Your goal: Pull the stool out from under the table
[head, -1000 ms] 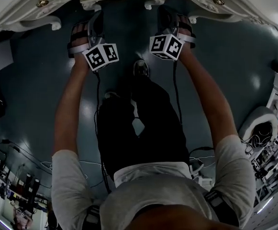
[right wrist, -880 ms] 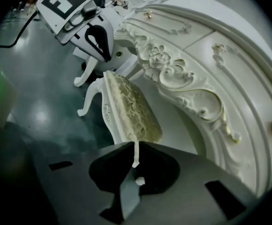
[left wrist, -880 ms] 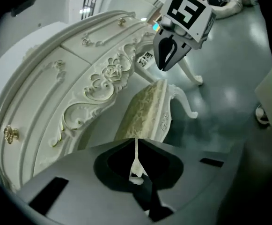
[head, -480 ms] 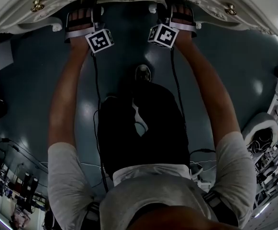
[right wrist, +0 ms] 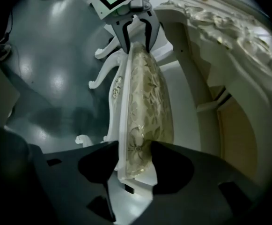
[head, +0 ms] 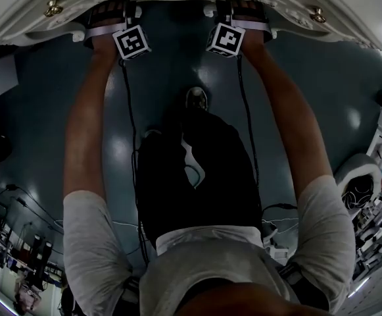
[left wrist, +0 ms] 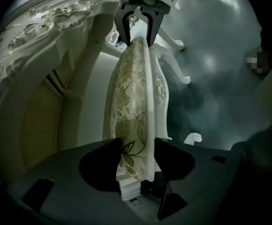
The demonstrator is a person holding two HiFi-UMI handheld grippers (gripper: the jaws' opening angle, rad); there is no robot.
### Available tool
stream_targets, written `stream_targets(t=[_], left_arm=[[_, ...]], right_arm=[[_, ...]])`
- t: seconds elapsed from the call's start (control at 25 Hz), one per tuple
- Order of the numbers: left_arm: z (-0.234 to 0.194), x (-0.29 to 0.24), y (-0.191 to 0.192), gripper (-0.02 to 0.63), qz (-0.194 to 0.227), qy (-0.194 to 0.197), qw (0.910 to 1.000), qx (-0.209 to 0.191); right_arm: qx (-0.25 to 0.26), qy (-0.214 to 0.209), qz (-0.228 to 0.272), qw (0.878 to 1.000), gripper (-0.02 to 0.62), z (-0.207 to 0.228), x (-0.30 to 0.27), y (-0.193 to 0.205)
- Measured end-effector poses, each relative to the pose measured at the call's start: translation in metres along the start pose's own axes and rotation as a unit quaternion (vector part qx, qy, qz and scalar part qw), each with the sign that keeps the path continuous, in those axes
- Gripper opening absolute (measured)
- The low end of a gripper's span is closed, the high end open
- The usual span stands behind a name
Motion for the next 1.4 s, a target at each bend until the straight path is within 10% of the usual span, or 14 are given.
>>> stream_targets(t=[1.4], left_arm=[[0.036,0.08,-0.002,0.212,-0.02,0.083,0.9963,0.014]], right_arm=[[0.014,-0.12,-0.025,0.992,0.215,-0.028,0.077,-0.015]])
Point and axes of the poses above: the fingertips, and each gripper's own axes: x backward along the fingers, z to its right, y out of its underside, the point moved 8 cm from there along x, backward along the fingers, and after that the axes turned 1 degree about y, right-handed, at the moved point
